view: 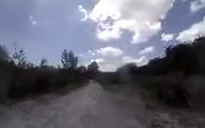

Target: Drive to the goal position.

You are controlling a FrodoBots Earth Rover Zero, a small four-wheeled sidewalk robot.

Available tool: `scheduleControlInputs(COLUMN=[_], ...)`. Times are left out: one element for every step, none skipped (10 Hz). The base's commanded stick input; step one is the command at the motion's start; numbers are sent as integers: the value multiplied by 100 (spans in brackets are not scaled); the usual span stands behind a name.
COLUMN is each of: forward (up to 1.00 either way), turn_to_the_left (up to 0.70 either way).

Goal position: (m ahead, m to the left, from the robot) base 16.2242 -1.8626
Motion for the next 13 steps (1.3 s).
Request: scheduleControlInputs(forward=[85, 85, 85, 85, 85, 85, 85, 85, 85, 85, 85, 85, 85], turn_to_the_left=[19, 0, 10, 34, 26, 5, 0, 0, 0, 0, 0, 0, 0])
